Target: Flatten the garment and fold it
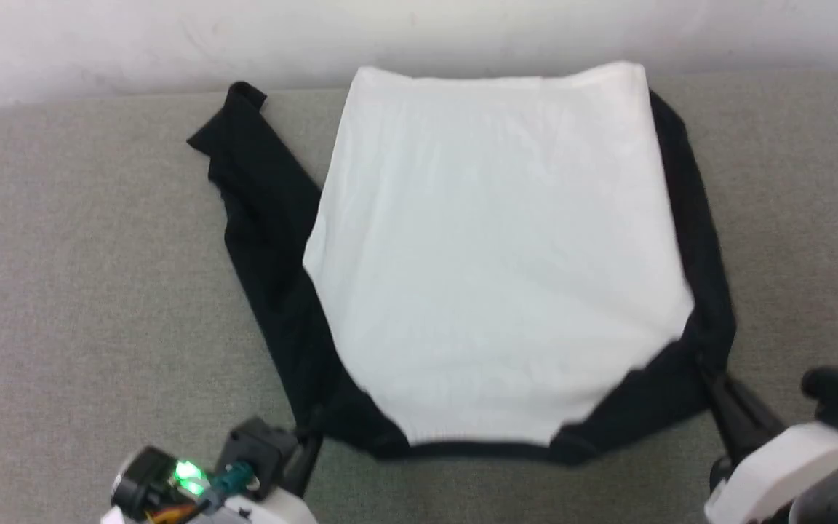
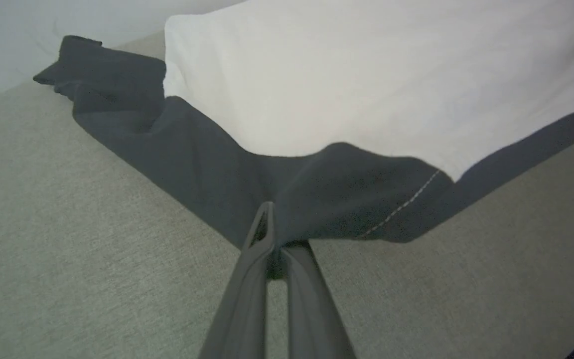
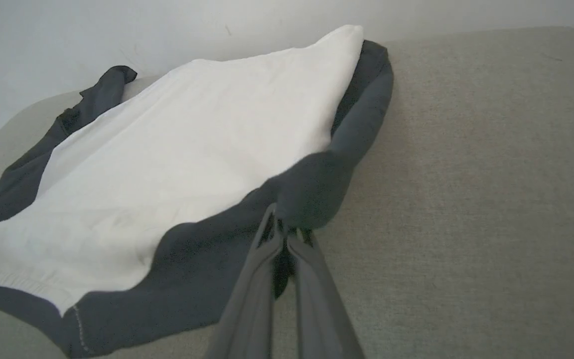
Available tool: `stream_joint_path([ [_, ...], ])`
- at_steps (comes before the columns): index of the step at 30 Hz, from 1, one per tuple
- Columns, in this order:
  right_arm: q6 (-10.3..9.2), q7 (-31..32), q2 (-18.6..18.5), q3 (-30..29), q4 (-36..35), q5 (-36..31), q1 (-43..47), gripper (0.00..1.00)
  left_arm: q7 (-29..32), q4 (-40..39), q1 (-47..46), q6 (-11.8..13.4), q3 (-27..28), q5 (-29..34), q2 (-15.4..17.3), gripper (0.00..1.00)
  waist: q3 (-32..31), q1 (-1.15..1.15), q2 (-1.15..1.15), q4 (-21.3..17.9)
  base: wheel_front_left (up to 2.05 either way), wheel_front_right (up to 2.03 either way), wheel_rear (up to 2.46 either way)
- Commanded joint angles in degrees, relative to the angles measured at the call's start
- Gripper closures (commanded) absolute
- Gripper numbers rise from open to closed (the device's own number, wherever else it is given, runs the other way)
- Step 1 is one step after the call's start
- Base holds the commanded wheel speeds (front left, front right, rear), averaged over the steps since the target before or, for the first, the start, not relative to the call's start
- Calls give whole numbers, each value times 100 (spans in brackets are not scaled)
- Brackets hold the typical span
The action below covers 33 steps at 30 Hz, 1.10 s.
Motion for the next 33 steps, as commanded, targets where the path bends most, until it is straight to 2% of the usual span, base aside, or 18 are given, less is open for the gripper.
stream_joint_path([
  [1,-5,73,-16,15,35,27,149,100,118,19,124,-74,-71,-96,80,100,-146,1,0,-19,0,0,0],
  [8,-5,622,-250,182,284,-42,739,100,741,148,497,-354,-455,-495,203,100,-370,1,0,-58,0,0,0],
  [18,-5,1153,-270,158,409,-104,1347,100,1058,239,811,-324,-687,-726,153,100,-606,1,0,-6,0,0,0],
  [22,-5,1169,-256,180,436,-147,1431,97,1046,339,850,-351,-742,-785,89,100,-639,1,0,-5,0,0,0],
  [25,-5,1071,-231,202,507,-184,1406,100,961,468,798,-407,-761,-786,25,100,-649,1,0,-4,0,0,0],
  [33,-5,664,-126,288,1082,-324,1197,100,521,1352,533,-693,-814,-865,-371,100,-854,1,0,-31,0,0,0],
])
